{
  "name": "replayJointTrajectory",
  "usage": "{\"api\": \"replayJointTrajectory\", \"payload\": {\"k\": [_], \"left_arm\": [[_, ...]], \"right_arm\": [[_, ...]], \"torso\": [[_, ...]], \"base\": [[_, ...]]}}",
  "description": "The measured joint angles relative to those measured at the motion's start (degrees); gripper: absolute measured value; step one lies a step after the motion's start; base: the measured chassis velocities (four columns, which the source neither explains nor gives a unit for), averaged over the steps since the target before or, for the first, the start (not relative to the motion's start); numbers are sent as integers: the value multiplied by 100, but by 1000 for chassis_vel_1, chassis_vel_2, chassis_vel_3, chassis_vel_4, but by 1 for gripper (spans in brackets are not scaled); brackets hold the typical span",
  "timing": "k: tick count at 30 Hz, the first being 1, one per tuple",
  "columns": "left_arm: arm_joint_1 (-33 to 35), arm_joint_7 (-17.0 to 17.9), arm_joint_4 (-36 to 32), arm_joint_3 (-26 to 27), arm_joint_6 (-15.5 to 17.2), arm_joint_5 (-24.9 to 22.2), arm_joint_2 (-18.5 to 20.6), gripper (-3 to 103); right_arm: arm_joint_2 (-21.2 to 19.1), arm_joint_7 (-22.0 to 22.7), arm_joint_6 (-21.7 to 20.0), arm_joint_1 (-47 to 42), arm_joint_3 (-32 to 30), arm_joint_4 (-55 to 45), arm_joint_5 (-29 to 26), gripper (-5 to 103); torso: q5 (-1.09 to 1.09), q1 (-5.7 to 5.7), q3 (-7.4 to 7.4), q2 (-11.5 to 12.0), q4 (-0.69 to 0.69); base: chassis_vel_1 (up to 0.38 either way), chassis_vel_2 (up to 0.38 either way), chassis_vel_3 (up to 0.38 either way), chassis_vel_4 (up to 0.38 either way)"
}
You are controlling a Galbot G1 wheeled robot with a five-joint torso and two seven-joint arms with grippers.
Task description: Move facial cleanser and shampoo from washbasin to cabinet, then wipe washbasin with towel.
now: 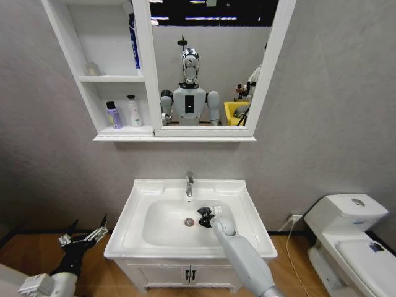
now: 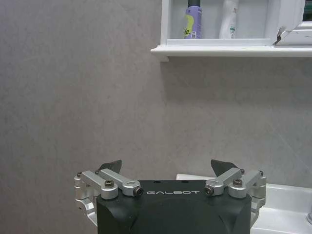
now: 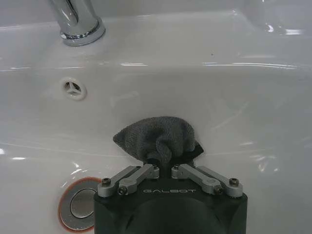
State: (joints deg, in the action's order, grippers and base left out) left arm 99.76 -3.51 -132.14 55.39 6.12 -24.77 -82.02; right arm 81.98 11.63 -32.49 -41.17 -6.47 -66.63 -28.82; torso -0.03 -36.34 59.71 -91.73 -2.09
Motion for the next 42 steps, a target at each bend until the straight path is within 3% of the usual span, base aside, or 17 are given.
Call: {"api": "replayJointTrajectory", "payload": {"k": [12, 20, 24, 31, 42], "left_arm": [[0, 0, 0, 0, 0, 0, 0, 100], [0, 0, 0, 0, 0, 0, 0, 100], [0, 0, 0, -1, 0, 0, 0, 100], [0, -1, 0, 0, 0, 0, 0, 100], [0, 1, 0, 0, 0, 0, 0, 100]], "right_arm": [[604, -453, 111, 228, 103, 662, 185, 6], [1014, -965, 411, 454, 221, 1163, 250, 6], [1034, -1079, 641, 495, 221, 1298, 317, 6], [1040, -944, 638, 429, 142, 1192, 369, 6], [368, -619, 360, 130, -32, 426, 175, 6]], "torso": [[2, -2, 0, 1, 0], [4, -5, 3, 4, -4], [3, -3, 3, 3, -3], [6, -4, 4, 4, -9], [4, -5, 4, 5, -1]], "base": [[0, 0, 0, 0], [0, 0, 0, 0], [0, 0, 0, 0], [0, 0, 0, 0], [0, 0, 0, 0]]}}
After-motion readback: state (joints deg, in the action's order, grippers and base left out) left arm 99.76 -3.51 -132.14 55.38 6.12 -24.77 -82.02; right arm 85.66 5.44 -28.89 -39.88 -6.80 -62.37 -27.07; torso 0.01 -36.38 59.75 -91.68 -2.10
